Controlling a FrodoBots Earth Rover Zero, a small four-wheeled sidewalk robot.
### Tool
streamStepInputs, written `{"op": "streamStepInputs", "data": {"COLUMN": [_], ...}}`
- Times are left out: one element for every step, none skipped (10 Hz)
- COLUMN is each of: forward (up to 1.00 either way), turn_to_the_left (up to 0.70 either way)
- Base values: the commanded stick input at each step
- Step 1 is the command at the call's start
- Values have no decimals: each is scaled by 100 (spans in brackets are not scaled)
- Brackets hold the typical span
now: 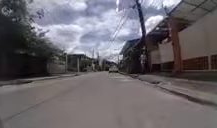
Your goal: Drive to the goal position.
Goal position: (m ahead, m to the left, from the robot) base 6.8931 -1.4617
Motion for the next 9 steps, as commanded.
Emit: {"op": "streamStepInputs", "data": {"forward": [50, 50, 50, 50, 50, 50, 50, 50, 50], "turn_to_the_left": [0, 0, 0, 0, 0, 0, 0, 0, 0]}}
